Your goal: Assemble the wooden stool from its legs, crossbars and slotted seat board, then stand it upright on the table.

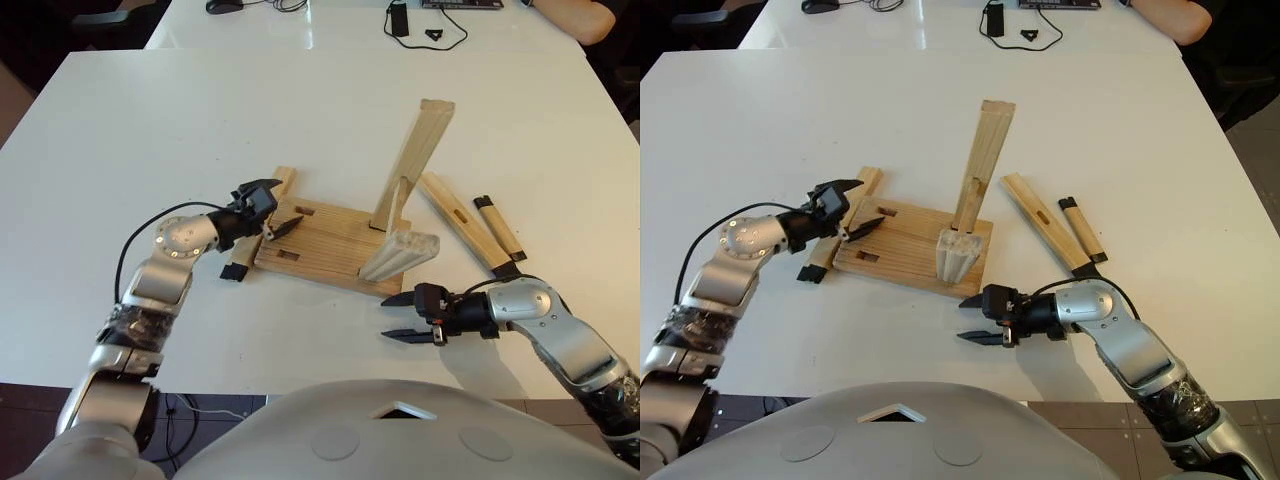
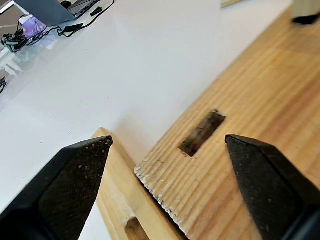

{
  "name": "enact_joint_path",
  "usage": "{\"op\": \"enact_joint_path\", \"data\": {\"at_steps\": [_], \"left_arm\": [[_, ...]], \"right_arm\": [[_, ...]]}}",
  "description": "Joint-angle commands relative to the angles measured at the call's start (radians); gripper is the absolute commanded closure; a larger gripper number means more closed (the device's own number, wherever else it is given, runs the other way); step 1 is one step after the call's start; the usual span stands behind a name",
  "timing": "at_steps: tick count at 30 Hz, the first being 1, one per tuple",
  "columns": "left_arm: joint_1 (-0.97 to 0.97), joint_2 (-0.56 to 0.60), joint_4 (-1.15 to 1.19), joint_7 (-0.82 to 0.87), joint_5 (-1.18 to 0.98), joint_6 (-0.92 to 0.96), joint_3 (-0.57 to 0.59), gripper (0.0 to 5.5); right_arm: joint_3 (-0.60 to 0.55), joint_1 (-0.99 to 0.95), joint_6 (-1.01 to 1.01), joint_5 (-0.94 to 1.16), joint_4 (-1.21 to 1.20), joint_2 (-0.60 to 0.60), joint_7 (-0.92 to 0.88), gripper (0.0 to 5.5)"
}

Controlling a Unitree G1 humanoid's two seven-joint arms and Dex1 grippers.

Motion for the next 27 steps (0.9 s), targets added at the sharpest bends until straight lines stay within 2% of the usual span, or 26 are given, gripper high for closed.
{"op": "enact_joint_path", "data": {"at_steps": [1,9,19,27], "left_arm": [[0.127,0.03,-0.058,-0.026,0.026,0.069,-0.029,1.28],[0.136,-0.009,-0.222,-0.012,0.022,0.153,-0.08,1.28],[0.171,0.005,-0.394,-0.055,-0.021,0.264,-0.122,1.28],[0.158,-0.027,-0.506,-0.062,-0.167,0.426,-0.075,1.28]], "right_arm": [[-0.085,-0.063,-0.005,0.008,0.056,0.017,-0.053,3.03],[-0.099,-0.223,-0.032,-0.067,0.226,0.124,-0.182,3.03],[-0.077,-0.315,-0.143,-0.185,0.445,0.224,-0.291,3.03],[-0.099,-0.382,-0.206,-0.217,0.549,0.278,-0.338,3.03]]}}
